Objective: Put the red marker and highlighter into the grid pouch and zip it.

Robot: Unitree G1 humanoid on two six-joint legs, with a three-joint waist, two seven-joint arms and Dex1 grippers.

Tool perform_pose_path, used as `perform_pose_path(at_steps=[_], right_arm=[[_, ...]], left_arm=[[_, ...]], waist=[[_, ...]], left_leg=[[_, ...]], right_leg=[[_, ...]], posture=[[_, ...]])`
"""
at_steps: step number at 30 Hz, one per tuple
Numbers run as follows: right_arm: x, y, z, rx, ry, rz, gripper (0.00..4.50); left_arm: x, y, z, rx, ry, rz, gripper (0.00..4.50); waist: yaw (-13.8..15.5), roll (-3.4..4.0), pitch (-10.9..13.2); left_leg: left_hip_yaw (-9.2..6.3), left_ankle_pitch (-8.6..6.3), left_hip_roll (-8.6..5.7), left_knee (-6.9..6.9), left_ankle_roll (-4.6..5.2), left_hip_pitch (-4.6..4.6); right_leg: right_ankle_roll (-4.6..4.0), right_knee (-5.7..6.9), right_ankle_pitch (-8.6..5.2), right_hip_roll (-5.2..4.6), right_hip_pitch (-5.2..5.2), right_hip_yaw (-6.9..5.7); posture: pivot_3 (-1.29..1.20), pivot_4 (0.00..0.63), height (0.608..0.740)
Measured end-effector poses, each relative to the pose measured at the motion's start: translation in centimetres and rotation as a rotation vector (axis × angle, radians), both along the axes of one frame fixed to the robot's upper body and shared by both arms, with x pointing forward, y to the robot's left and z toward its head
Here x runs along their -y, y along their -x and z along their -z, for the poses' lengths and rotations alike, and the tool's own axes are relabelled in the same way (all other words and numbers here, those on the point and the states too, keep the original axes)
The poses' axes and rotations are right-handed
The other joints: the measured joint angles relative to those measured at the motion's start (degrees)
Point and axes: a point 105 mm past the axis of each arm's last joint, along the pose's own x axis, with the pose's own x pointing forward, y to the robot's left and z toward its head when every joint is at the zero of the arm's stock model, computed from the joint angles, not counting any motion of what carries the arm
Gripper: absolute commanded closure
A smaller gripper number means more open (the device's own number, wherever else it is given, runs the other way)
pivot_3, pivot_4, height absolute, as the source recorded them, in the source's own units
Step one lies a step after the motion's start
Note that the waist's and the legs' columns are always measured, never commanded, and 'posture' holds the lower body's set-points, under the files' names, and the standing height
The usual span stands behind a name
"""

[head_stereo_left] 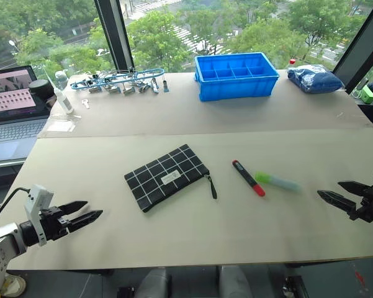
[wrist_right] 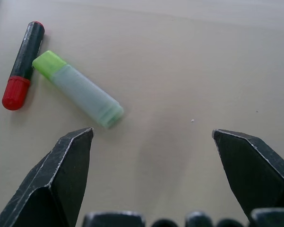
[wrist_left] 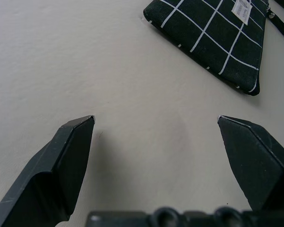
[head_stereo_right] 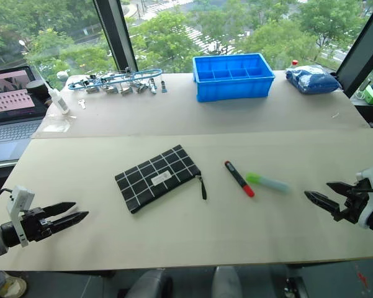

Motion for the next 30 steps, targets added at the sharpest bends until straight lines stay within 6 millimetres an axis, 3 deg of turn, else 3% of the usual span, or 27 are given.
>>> perform_pose_path(at_steps=[5, 8, 10, 13, 16, 17, 19, 22, 26, 30], right_arm=[[-0.4, -1.1, -0.9, 0.041, -0.003, -0.004, 0.04], [-1.5, -2.4, -2.6, 0.110, -0.065, -0.026, 0.70], [-3.7, -3.3, -3.9, 0.160, -0.132, -0.093, 1.41], [-8.9, -3.9, -5.2, 0.192, -0.208, -0.282, 2.46], [-12.9, -4.0, -4.8, 0.168, -0.251, -0.418, 3.32], [-14.6, -4.0, -4.2, 0.146, -0.264, -0.475, 3.90], [-17.8, -4.3, -3.4, 0.116, -0.288, -0.578, 4.47], [-21.5, -5.2, -2.3, 0.105, -0.229, -0.668, 4.47], [-24.8, -8.7, -0.1, 0.126, -0.087, -0.642, 4.47], [-28.4, -10.4, 0.8, 0.167, 0.024, -0.674, 4.47]], left_arm=[[-0.1, -0.4, -0.1, 0.041, -0.032, -0.003, 0.00], [0.0, -1.3, -0.4, 0.112, -0.127, 0.037, 0.00], [0.5, -1.5, -0.3, 0.163, -0.211, 0.111, 0.00], [1.3, -2.1, -0.2, 0.251, -0.379, 0.237, 0.00], [1.0, -2.4, -0.2, 0.291, -0.505, 0.310, 0.00], [1.0, -2.7, -0.3, 0.317, -0.538, 0.334, 0.00], [1.7, -3.3, -0.8, 0.369, -0.571, 0.379, 0.00], [2.8, -3.9, -1.3, 0.423, -0.599, 0.443, 0.00], [4.9, -4.0, -1.0, 0.448, -0.607, 0.560, 0.00], [7.0, -3.9, -0.6, 0.483, -0.615, 0.666, 0.00]], waist=[[-0.1, 0.00, 0.0], [-0.1, 0.00, 0.0], [-0.2, 0.00, 0.0], [0.0, 0.00, 0.0], [0.3, -0.02, 0.0], [0.4, -0.02, 0.0], [0.6, -0.03, 0.0], [0.6, -0.03, 0.0], [0.3, -0.03, 0.0], [-0.1, -0.03, 0.0]], left_leg=[[0.02, 0.00, 0.01, 0.00, 0.00, 0.02], [0.03, 0.00, 0.02, 0.00, 0.00, 0.04], [0.04, 0.00, 0.02, 0.00, 0.00, 0.03], [0.04, 0.00, 0.06, -0.01, 0.00, -0.01], [0.04, 0.00, 0.05, 0.00, 0.00, -0.04], [0.03, 0.00, 0.04, 0.01, 0.00, -0.05], [0.03, 0.00, 0.04, 0.03, -0.01, -0.07], [0.03, 0.01, 0.03, 0.04, -0.02, -0.10], [0.04, 0.10, 0.00, 0.04, -0.17, -0.31], [0.04, 0.27, 0.02, -0.01, -0.47, -0.43]], right_leg=[[0.00, 0.02, 0.00, 0.01, 0.00, 0.02], [-0.05, 0.02, 0.03, 0.02, 0.01, 0.02], [-0.23, 0.00, 0.15, 0.02, -0.01, 0.03], [-0.25, -0.02, 0.16, 0.05, -0.06, 0.01], [-0.25, -0.04, 0.16, 0.04, -0.09, 0.01], [-0.24, -0.04, 0.17, 0.03, -0.12, 0.01], [-0.24, -0.01, 0.17, 0.04, -0.16, 0.01], [-0.25, 0.05, 0.17, 0.04, -0.25, 0.01], [-0.32, 0.14, 0.23, 0.05, -0.65, 0.04], [-0.39, 0.18, 0.27, 0.08, -0.88, 0.04]], posture=[[0.00, 0.150, 0.740], [0.00, 0.150, 0.740], [0.00, 0.150, 0.740], [0.00, 0.150, 0.740], [0.00, 0.150, 0.740], [0.00, 0.150, 0.740], [0.00, 0.150, 0.740], [0.00, 0.150, 0.740], [0.00, 0.150, 0.740], [0.00, 0.150, 0.740]])
